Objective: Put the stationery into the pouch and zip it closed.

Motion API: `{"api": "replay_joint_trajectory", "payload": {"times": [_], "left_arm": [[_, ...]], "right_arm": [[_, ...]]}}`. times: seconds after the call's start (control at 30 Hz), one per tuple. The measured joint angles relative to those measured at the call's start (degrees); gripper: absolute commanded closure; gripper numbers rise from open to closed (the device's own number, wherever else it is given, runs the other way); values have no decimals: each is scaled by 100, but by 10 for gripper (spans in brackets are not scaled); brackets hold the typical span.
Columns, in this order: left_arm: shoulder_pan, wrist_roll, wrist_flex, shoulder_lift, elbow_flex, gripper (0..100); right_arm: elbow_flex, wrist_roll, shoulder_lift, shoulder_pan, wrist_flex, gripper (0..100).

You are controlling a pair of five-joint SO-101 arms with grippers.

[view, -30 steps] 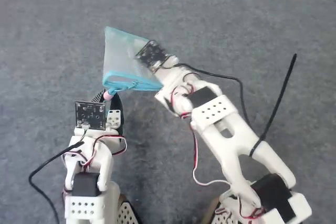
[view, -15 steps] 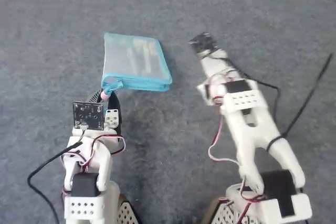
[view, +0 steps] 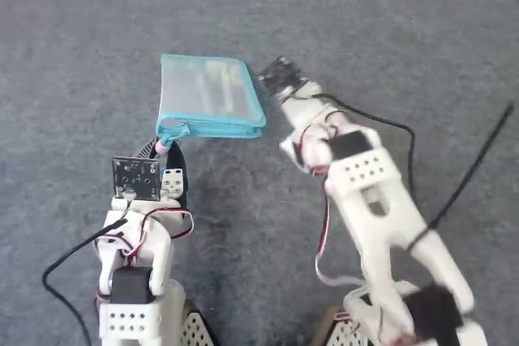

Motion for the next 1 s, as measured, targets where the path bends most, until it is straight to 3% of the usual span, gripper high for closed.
{"api": "replay_joint_trajectory", "payload": {"times": [0.17, 0.33, 0.5, 0.87, 1.0], "left_arm": [[0, 9, 0, 0, 0, 988], [0, 9, 0, 0, 0, 988], [0, 9, 0, 0, 0, 988], [0, 9, 0, 0, 0, 988], [0, 9, 0, 0, 0, 988]], "right_arm": [[580, 352, -1116, -1064, 70, 786], [598, 589, -1495, -1662, 70, 776], [448, 677, -1187, -1723, -79, 777], [-1125, 949, 923, -1618, -97, 783], [-1459, 949, 1459, -1424, -97, 920]]}}
